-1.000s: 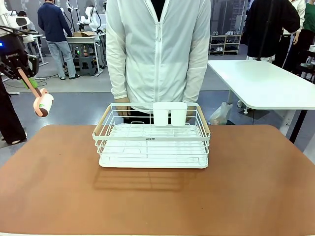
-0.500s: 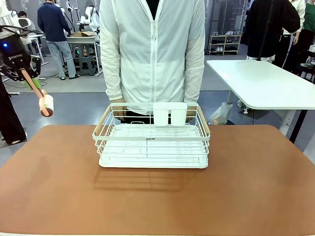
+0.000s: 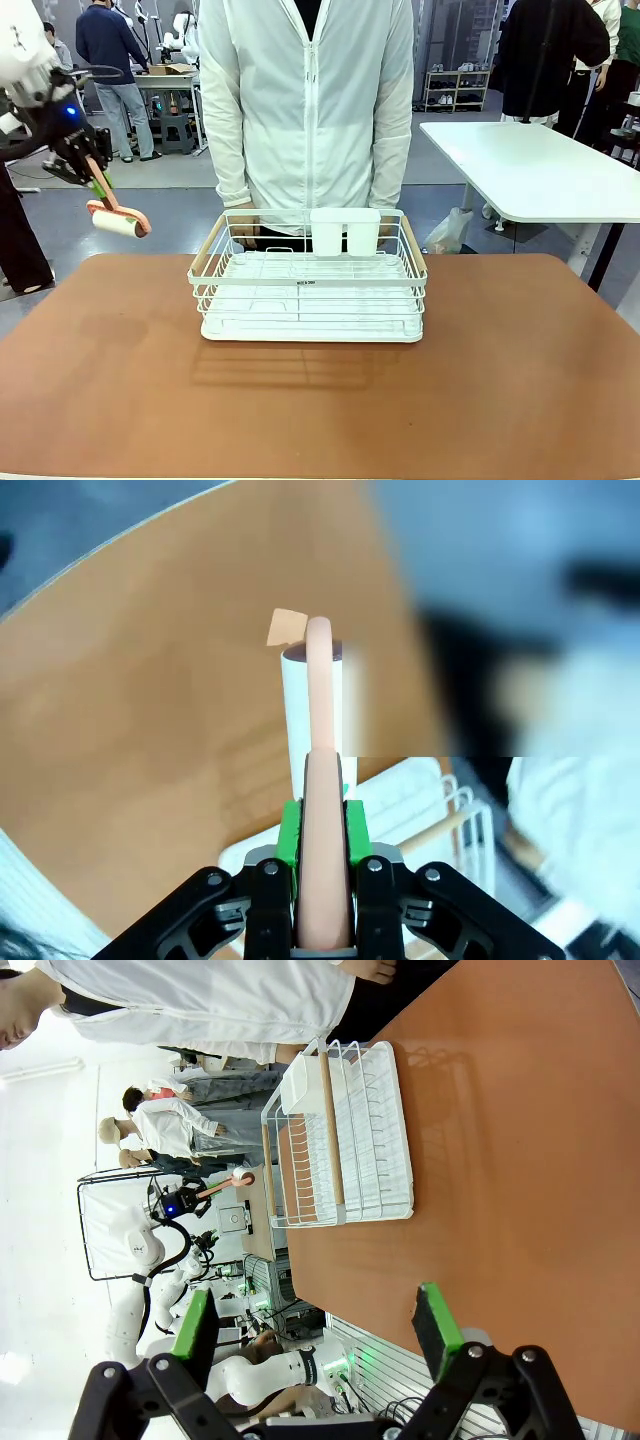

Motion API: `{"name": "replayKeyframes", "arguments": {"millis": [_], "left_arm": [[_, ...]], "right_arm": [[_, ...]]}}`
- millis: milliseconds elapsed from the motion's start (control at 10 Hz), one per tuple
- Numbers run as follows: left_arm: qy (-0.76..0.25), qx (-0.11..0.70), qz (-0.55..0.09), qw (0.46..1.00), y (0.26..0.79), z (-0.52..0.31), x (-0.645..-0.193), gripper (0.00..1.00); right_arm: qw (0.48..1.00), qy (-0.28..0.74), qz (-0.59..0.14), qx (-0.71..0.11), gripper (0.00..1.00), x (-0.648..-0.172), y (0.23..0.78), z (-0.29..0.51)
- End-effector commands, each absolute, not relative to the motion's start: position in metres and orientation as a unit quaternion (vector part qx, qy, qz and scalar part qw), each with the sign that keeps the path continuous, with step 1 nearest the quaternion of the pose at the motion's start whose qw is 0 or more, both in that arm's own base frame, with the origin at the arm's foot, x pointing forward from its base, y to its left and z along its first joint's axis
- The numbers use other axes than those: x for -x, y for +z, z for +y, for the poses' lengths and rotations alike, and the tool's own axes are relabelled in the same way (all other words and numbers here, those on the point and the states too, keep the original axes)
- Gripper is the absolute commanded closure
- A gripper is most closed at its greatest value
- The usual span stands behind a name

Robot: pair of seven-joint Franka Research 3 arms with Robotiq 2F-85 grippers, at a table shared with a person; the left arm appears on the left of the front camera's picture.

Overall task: Clean the table.
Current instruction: Place the Lint Roller down when the Dish drying rack is positioned in the middle of the table.

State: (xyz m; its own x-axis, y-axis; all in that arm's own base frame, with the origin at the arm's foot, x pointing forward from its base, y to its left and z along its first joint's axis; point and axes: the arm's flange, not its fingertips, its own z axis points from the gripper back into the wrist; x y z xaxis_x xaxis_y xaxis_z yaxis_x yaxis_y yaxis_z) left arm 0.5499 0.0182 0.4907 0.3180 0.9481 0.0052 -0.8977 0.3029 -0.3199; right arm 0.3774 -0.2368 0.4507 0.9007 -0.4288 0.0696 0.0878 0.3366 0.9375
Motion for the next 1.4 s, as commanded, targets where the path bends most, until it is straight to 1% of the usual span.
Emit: {"name": "replayKeyframes", "arguments": {"millis": [0, 200, 500, 700, 900, 1100, 1300], "left_arm": [[0.643, 0.122, -0.122, 0.746, 0.473, -0.005, -0.542, 0.79], [0.644, 0.130, -0.134, 0.742, 0.464, -0.013, -0.538, 0.79], [0.643, 0.132, -0.126, 0.744, 0.448, -0.015, -0.537, 0.79], [0.636, 0.167, -0.117, 0.744, 0.424, -0.004, -0.538, 0.79], [0.628, 0.170, -0.118, 0.750, 0.393, 0.007, -0.536, 0.79], [0.621, 0.202, -0.114, 0.748, 0.376, 0.017, -0.533, 0.79], [0.614, 0.195, -0.124, 0.754, 0.365, 0.021, -0.529, 0.79]], "right_arm": [[0.799, -0.160, -0.155, -0.558, 0.00, -0.377, 0.453, -0.236], [0.799, -0.160, -0.155, -0.558, 0.00, -0.377, 0.453, -0.236], [0.799, -0.160, -0.155, -0.558, 0.00, -0.377, 0.453, -0.236], [0.799, -0.160, -0.155, -0.558, 0.00, -0.377, 0.453, -0.236], [0.799, -0.160, -0.155, -0.558, 0.00, -0.377, 0.453, -0.236], [0.799, -0.160, -0.155, -0.558, 0.00, -0.377, 0.453, -0.236], [0.799, -0.160, -0.155, -0.558, 0.00, -0.377, 0.453, -0.236]]}}
